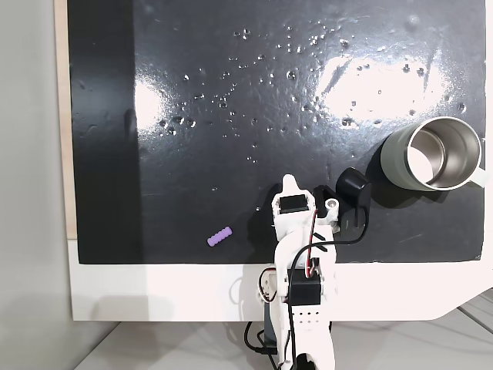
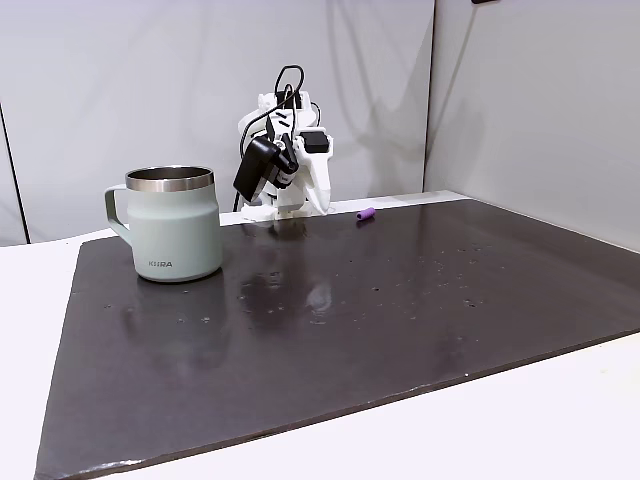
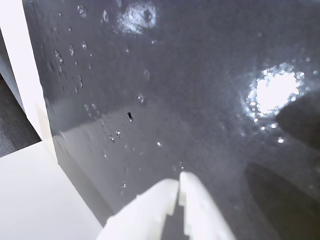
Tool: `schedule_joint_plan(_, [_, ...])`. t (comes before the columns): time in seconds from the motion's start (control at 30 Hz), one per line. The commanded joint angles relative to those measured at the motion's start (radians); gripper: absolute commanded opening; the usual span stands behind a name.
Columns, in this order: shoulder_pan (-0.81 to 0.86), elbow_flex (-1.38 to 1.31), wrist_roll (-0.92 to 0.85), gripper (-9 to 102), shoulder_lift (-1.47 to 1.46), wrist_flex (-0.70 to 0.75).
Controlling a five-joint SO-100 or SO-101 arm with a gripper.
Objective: Grasp a pengrip and put it in the cup.
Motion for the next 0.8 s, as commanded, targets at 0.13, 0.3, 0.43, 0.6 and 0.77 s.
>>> schedule_joint_plan(0.13, [-0.014,-0.005,-0.018,0,0.005,-0.038])
schedule_joint_plan(0.3, [-0.02,-0.005,-0.02,0,0.005,-0.038])
schedule_joint_plan(0.43, [-0.02,-0.005,-0.017,0,0.005,-0.035])
schedule_joint_plan(0.6, [-0.043,-0.097,-0.038,0,0.005,0.038])
schedule_joint_plan(0.77, [-0.091,-0.29,-0.035,0,-0.127,0.127])
